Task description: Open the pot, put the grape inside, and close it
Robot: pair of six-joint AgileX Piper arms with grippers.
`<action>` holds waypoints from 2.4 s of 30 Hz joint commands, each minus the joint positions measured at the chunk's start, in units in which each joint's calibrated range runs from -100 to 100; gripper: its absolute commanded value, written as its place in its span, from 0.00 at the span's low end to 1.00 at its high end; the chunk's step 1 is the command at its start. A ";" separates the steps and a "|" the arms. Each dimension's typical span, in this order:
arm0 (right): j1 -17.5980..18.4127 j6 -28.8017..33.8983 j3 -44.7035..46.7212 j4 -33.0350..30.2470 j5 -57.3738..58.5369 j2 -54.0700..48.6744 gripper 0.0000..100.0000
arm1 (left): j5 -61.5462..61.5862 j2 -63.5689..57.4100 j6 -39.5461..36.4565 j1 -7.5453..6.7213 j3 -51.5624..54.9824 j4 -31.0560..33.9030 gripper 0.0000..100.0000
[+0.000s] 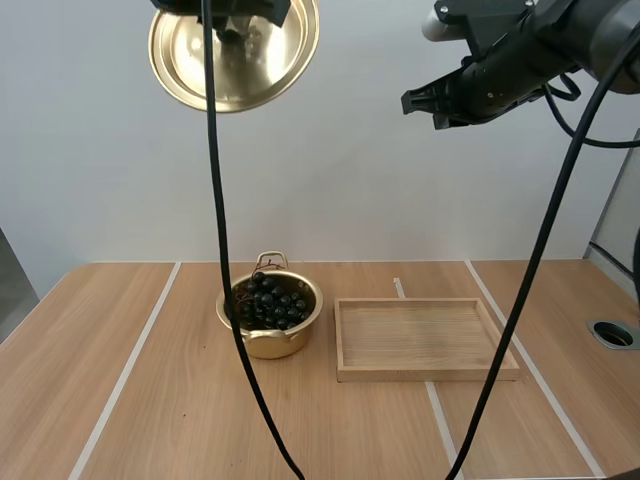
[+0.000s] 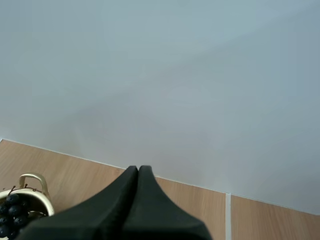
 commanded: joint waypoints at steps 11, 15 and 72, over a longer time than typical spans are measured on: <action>-0.80 1.87 0.18 0.12 6.50 -6.26 0.00 | -27.97 1.88 -0.45 -0.10 28.80 -1.21 0.00; -0.80 1.87 0.18 0.12 8.42 -6.26 0.00 | -33.57 4.25 -0.45 -0.10 33.51 -1.45 0.00; -0.80 1.77 0.18 0.12 10.36 -6.26 0.00 | -47.56 24.57 0.89 -0.10 50.99 -4.99 0.00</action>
